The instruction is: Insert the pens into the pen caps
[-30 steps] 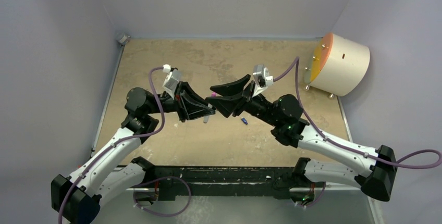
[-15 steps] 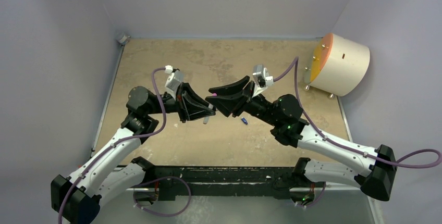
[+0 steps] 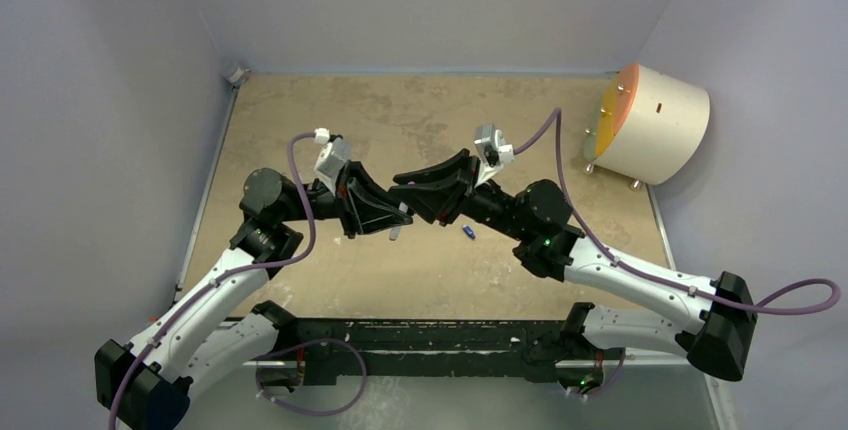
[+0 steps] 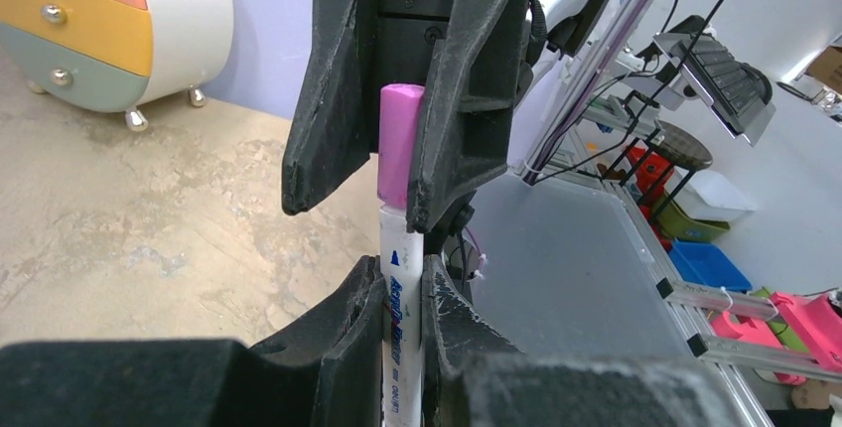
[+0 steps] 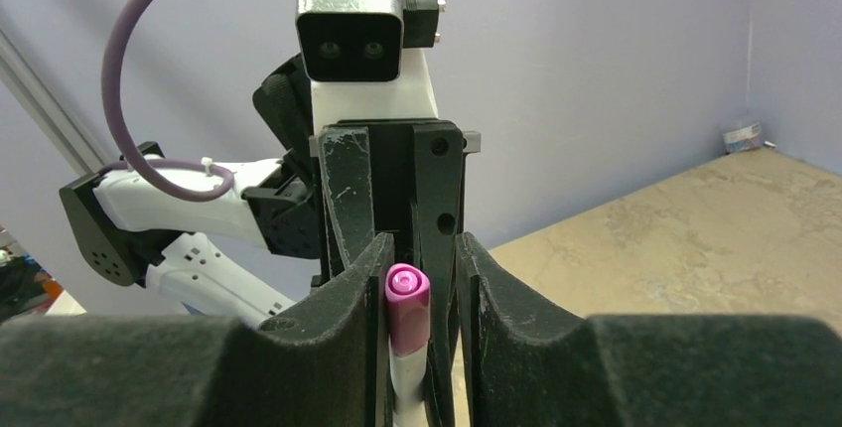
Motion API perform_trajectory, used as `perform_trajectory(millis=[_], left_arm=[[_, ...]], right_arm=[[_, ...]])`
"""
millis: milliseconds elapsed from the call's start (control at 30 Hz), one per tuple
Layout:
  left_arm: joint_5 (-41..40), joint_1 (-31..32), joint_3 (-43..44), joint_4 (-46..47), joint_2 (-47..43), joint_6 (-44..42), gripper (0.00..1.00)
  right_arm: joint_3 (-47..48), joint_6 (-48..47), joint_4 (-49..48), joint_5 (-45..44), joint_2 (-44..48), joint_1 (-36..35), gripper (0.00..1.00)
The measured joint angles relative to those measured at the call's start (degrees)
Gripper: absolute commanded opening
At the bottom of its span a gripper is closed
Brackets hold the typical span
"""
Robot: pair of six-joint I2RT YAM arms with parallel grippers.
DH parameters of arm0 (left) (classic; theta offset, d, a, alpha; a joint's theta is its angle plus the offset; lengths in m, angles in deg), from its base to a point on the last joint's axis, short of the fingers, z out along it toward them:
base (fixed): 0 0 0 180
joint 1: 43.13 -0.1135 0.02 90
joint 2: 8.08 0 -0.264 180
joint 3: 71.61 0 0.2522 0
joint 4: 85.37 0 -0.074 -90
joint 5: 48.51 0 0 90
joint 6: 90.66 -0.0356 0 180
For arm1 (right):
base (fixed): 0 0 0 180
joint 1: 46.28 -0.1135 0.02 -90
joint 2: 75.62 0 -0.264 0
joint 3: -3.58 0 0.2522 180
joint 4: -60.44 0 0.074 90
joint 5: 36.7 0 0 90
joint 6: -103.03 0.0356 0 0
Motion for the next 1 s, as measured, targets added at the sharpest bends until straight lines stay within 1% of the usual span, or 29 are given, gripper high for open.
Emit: perform_trajectory(millis=[133,300,333,400,600,733,867,1000], left_arm=[[0.02,0.04,0.02,-0.5,0.0,-0.55,0.0],[0.0,0.04,0.02,-1.68,0.0,-1.4,0.0],[0.0,0.04,0.02,-1.75,0.0,-1.42,0.0],[0.0,0.04,0.02,-1.86,-0.02,-1.46,0.0],[0.0,0.07,0.07,-2.14,-0.02,-1.49,0.0],[0.0,0.07,0.07,-2.16,-0.04,-1.49,0.0],[0.0,0.15,0.07,-2.19,-0.15,-1.51,0.0],[0.0,0.15,0.07,-2.16,-0.5,-1.49,0.0]], right_arm=[[0.0,0.28,-0.52,0.02,0.02,0.0,0.4],[0.0,0.31,-0.81,0.02,0.15,0.02,0.4],[0.0,0.31,-0.81,0.02,0.2,0.02,0.39],[0.0,0.31,-0.81,0.02,0.26,0.02,0.33],[0.0,0.46,-0.9,0.02,0.37,0.02,0.24],[0.0,0.61,-1.22,0.0,0.39,0.02,0.16],[0.0,0.7,-1.25,0.0,0.39,0.02,0.0],[0.0,0.87,-1.51,0.0,0.37,0.0,0.0]])
